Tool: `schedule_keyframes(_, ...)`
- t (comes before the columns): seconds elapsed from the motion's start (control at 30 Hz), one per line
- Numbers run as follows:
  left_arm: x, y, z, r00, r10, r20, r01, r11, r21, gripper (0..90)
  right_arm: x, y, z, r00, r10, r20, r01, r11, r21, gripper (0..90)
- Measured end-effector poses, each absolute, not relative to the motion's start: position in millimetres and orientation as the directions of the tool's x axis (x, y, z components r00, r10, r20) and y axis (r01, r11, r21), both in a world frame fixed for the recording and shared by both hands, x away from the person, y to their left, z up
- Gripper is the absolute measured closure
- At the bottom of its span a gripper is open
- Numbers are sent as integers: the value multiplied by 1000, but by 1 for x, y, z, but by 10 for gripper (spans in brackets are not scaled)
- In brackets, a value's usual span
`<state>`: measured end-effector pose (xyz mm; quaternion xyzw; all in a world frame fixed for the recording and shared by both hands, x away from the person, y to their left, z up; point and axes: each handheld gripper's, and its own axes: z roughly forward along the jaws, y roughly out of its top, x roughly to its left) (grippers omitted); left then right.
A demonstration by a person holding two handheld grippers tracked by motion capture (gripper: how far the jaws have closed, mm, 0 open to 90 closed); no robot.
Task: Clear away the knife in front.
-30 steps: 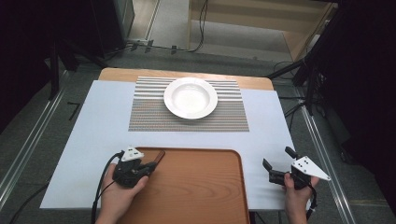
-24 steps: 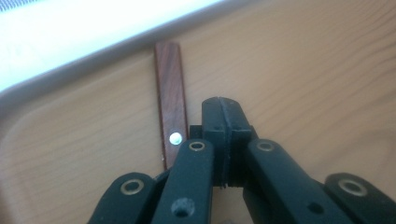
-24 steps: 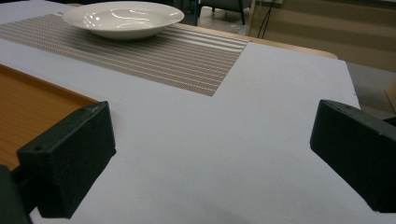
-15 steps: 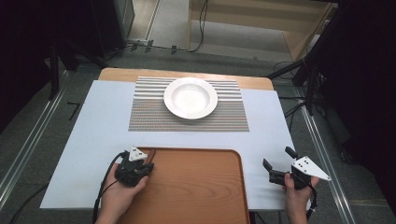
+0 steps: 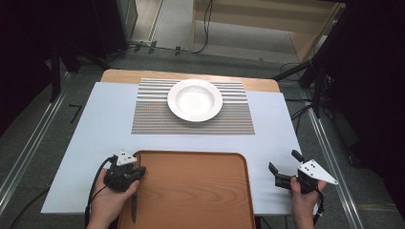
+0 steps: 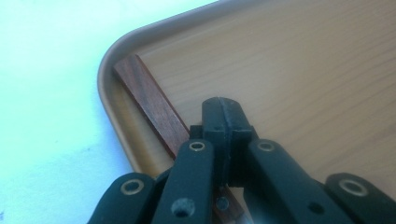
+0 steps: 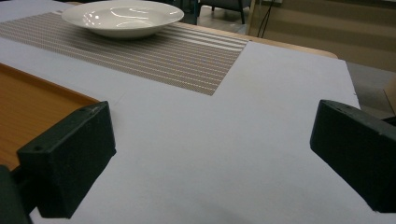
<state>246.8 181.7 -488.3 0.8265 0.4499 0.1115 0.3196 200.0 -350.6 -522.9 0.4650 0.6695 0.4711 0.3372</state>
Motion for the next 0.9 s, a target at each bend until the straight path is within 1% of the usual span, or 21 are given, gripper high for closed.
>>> schedule_keyframes(0.03,246,182,-487,574,810,-122,667,-376,643,882,200,-351,-523,-341,940,-13,305,123,944,0)
schedule_keyframes(0.13,245,184,-482,588,794,-155,642,-342,687,750,200,-351,-523,-341,940,-14,302,124,945,0)
schedule_keyframes(0.17,244,185,-479,589,792,-157,628,-327,707,665,200,-351,-523,-342,940,-14,302,124,945,0)
schedule_keyframes(0.2,244,186,-477,594,788,-164,618,-316,720,665,200,-351,-523,-342,940,-14,302,124,945,0)
schedule_keyframes(0.27,244,188,-475,611,770,-185,593,-291,751,554,200,-351,-523,-342,940,-14,301,123,946,0)
schedule_keyframes(0.43,242,191,-469,632,751,-190,543,-255,800,341,200,-351,-523,-341,940,-14,302,123,945,0)
schedule_keyframes(0.47,242,191,-469,639,747,-185,532,-255,808,288,200,-351,-523,-341,940,-14,302,124,945,0)
schedule_keyframes(0.53,241,193,-467,648,733,-205,521,-230,822,143,200,-351,-523,-341,940,-14,302,123,945,0)
schedule_keyframes(0.6,240,198,-465,670,705,-232,497,-195,845,42,200,-351,-523,-341,940,-14,302,123,945,0)
schedule_keyframes(0.63,239,199,-463,678,698,-230,482,-187,856,0,200,-351,-523,-340,940,-14,302,123,945,0)
schedule_keyframes(0.77,236,203,-460,690,700,-183,431,-194,881,0,200,-351,-523,-340,940,-14,302,123,945,0)
schedule_keyframes(0.9,236,207,-458,679,716,-158,424,-207,882,0,200,-351,-523,-339,941,-13,304,123,945,0)
